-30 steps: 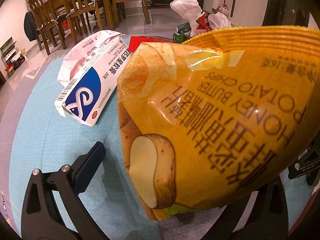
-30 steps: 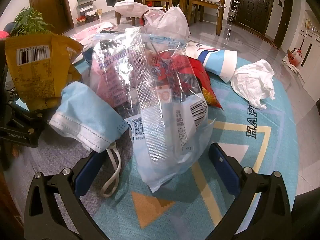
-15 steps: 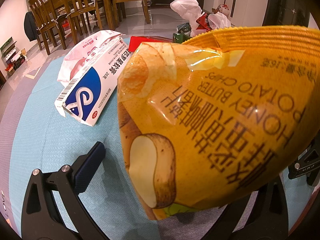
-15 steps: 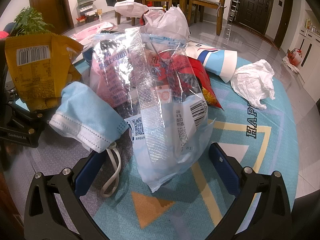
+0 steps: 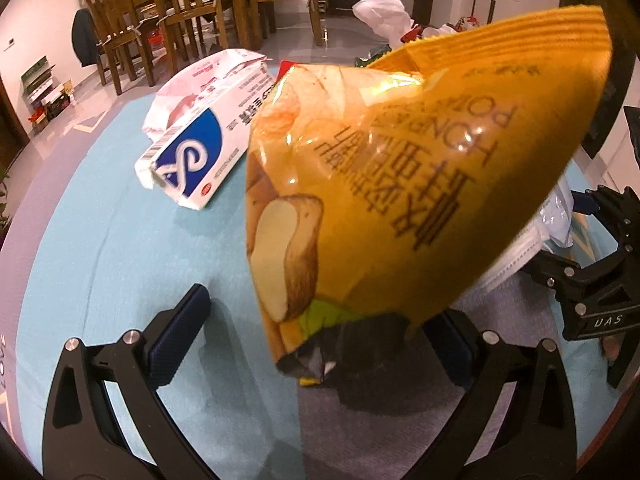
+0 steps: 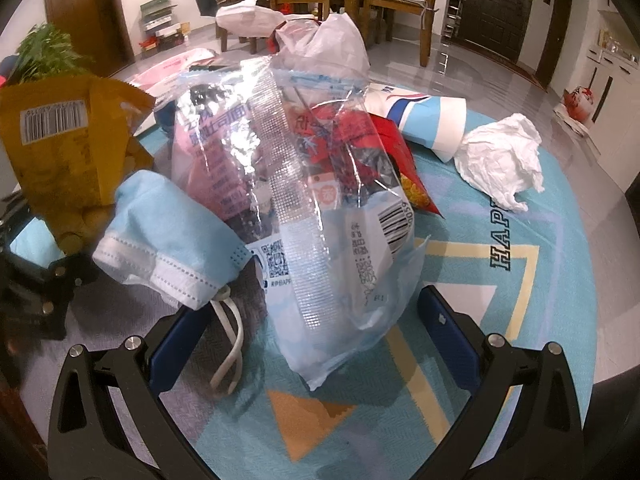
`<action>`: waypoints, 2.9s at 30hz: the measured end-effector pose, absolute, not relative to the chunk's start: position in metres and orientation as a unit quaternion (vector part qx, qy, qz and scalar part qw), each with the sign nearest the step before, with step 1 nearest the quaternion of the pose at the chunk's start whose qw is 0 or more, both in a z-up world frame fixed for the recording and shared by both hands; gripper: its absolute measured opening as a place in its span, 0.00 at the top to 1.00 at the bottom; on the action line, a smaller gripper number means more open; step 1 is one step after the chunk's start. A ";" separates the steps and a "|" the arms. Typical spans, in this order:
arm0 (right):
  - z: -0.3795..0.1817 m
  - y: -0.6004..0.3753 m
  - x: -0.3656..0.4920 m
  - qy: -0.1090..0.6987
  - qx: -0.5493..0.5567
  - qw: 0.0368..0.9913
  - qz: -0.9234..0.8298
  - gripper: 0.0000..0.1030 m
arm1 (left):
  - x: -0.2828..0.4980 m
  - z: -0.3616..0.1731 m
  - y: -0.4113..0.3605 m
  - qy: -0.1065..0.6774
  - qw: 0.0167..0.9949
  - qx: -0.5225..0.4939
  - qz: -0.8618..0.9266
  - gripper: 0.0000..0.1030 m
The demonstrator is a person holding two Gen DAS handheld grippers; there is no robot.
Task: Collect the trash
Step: 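Grasp the clear plastic zip bag with the right gripper while the left holds the chips bag, then carry the chips bag and clear bag with both grippers over the black bin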
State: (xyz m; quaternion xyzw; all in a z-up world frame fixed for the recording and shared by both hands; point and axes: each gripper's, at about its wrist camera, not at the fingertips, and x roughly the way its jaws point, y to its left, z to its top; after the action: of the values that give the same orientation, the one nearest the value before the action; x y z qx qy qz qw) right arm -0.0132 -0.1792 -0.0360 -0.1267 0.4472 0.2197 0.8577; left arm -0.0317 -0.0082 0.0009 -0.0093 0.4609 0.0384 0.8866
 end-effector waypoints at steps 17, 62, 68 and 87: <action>0.103 -0.200 -0.044 0.438 -0.014 0.870 0.229 0.02 | -0.050 0.121 0.011 0.486 0.863 -0.140 -0.004 0.03; 0.084 -0.197 0.016 0.537 0.046 0.833 0.127 0.83 | -0.030 0.140 0.017 0.475 0.854 -0.211 -0.028 0.30; 0.127 -0.217 -0.004 0.482 0.060 0.868 0.103 0.83 | -0.039 0.169 0.005 0.423 0.884 -0.196 -0.034 0.30; 0.196 -0.288 -0.040 0.362 0.068 0.930 -0.001 0.83 | -0.038 0.226 -0.093 0.346 0.915 -0.158 -0.134 0.28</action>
State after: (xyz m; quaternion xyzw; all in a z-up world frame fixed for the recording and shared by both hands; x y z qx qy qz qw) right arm -0.0402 -0.2884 0.1963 0.0678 0.3620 -0.0005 0.9297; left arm -0.0383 -0.0932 0.2264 -0.1577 0.3463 -0.1336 0.9151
